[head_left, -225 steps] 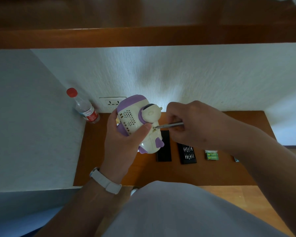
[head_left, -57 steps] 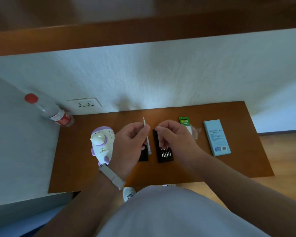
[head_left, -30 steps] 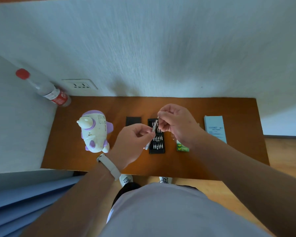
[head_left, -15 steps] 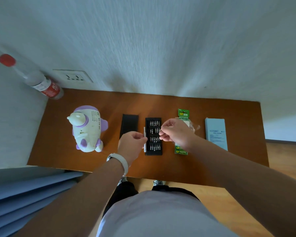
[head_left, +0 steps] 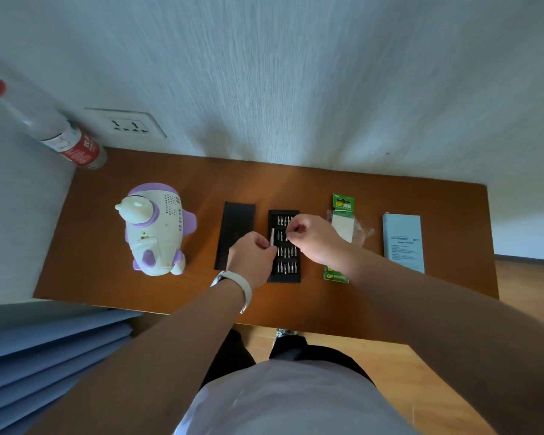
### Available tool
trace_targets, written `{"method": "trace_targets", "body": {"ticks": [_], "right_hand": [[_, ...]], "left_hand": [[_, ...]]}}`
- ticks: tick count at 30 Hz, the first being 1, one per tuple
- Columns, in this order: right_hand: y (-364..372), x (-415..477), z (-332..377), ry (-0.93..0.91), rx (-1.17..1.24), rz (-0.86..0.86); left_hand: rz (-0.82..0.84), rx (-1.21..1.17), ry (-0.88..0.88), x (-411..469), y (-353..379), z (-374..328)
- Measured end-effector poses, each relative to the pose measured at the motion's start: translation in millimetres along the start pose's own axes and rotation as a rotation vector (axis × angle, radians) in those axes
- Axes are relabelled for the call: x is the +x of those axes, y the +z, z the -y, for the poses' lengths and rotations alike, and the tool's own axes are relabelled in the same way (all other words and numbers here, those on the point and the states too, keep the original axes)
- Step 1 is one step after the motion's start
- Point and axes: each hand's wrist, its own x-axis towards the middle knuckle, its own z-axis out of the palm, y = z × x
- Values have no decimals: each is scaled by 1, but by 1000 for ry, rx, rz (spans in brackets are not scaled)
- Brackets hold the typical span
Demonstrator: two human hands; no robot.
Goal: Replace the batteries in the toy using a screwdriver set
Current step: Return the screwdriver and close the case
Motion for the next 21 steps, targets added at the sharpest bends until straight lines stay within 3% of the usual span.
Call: {"method": "trace_targets", "body": {"ticks": [10,16,21], "right_hand": [[12,4,-3,-40,-85,-78],[20,4,-7,18,-37,-208],[19,6,-8,61,-45,-194]], "left_hand": [[-12,26,-18,6,4,-7],[-28,54,35,4,4,-1],[-6,46,65,7,3,4]]}}
